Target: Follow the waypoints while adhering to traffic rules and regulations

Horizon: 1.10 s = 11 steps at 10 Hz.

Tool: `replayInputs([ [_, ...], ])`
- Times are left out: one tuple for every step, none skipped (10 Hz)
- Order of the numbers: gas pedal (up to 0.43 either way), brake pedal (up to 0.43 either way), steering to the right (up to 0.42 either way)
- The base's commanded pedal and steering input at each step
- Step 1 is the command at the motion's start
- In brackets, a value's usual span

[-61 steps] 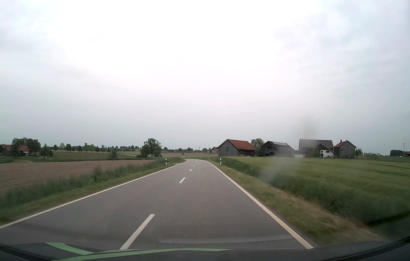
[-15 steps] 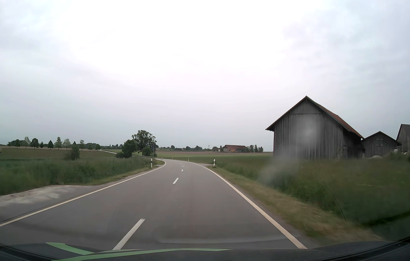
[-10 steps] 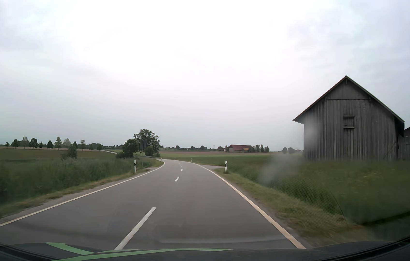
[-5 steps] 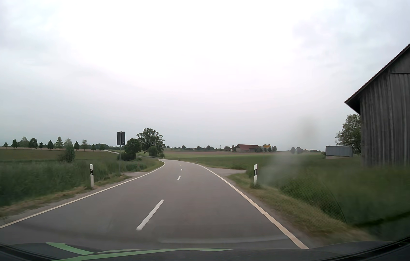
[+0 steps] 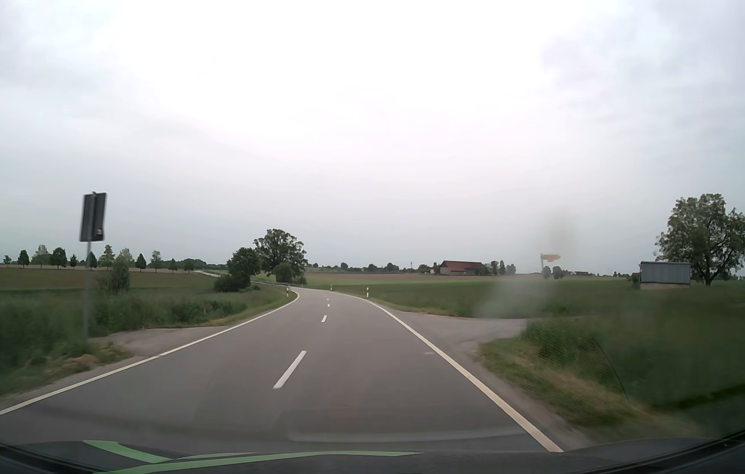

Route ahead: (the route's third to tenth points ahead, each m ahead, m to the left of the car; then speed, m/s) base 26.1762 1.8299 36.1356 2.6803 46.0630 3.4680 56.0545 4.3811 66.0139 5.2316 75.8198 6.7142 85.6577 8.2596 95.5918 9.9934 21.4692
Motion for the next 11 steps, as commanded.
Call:
replayInputs([
  [0.098,0.000,-0.011],
  [0.098,0.000,-0.011],
  [0.098,0.000,-0.011],
  [0.098,0.000,-0.011],
  [0.098,0.000,-0.011],
  [0.098,0.000,-0.011],
  [0.098,0.000,-0.012],
  [0.098,0.000,-0.012],
  [0.098,0.000,-0.014],
  [0.098,0.000,-0.015],
  [0.098,0.000,-0.016],
])
